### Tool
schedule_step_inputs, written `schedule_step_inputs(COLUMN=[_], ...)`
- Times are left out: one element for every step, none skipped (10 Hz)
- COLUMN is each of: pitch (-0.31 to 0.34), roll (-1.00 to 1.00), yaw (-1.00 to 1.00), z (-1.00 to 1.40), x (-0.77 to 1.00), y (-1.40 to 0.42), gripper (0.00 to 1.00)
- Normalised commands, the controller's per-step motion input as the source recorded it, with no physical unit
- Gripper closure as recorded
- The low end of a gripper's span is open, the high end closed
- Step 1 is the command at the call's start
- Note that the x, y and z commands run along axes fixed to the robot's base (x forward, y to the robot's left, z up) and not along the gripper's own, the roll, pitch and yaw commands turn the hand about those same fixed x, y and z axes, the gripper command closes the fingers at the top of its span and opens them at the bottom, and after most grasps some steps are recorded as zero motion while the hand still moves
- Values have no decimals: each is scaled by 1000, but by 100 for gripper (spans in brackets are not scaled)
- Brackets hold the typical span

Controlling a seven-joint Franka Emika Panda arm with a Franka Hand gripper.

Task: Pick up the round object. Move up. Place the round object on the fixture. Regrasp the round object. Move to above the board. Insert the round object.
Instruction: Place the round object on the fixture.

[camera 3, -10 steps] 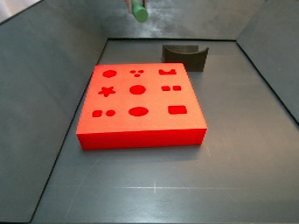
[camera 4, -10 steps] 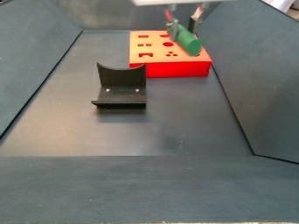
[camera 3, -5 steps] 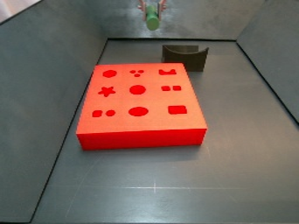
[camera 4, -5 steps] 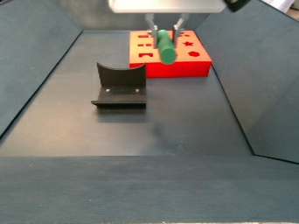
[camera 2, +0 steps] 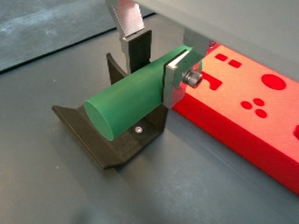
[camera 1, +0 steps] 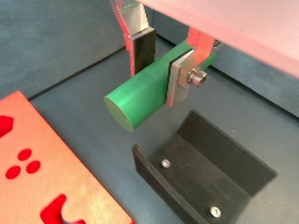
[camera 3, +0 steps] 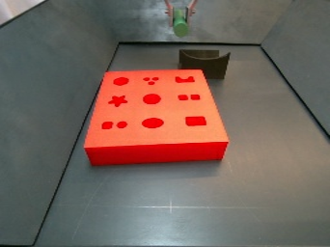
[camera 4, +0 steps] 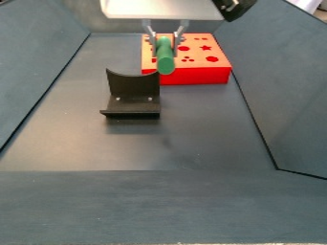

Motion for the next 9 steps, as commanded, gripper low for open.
schedule_step_inputs(pitch=[-74,-63,-47,-34,-29,-16,15,30,15], roll=[-1000,-1000,-1000,-1000,-1000,-1000,-1000,-1000,-1000], yaw=[-70,-70,-74,-73,-72,-73,-75,-78,-87], z=[720,737,515,302,160,45,47,26,13], x=[1000,926,722,556,459,315,173,72,32], y=[-170,-164,-38,-16,-4,17,30,35,36], gripper=[100,100,100,100,100,100,100,100,100])
